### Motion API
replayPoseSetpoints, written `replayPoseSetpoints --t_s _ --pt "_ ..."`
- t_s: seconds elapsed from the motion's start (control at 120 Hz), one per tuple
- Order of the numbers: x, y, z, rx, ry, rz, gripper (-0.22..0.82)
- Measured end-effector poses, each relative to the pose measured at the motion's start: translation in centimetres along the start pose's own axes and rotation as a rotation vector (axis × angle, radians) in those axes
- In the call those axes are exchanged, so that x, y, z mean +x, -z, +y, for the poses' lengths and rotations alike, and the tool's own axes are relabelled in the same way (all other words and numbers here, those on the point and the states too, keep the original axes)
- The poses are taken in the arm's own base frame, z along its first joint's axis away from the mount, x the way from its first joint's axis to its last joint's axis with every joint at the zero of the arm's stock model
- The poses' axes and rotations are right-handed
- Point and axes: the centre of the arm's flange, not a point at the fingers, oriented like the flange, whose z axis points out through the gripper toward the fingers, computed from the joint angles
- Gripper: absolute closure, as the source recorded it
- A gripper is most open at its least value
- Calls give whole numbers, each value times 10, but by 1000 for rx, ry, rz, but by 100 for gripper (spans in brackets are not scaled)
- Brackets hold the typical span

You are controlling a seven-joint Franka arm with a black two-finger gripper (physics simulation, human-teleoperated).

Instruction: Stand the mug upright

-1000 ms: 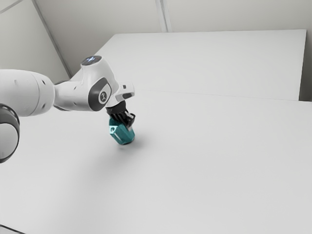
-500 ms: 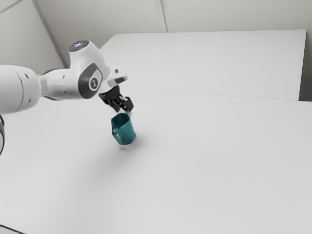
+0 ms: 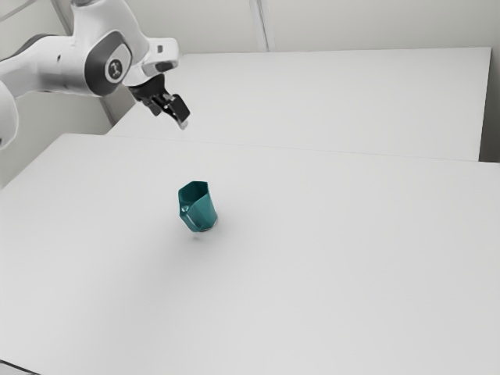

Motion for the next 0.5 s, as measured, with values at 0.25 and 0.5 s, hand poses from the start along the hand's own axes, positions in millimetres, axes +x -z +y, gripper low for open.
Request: replayPoseSetpoints --t_s 0.25,0.5 --pt "-12 49 -6 20 1 -38 3" --pt "-22 70 -25 43 51 -97 2"
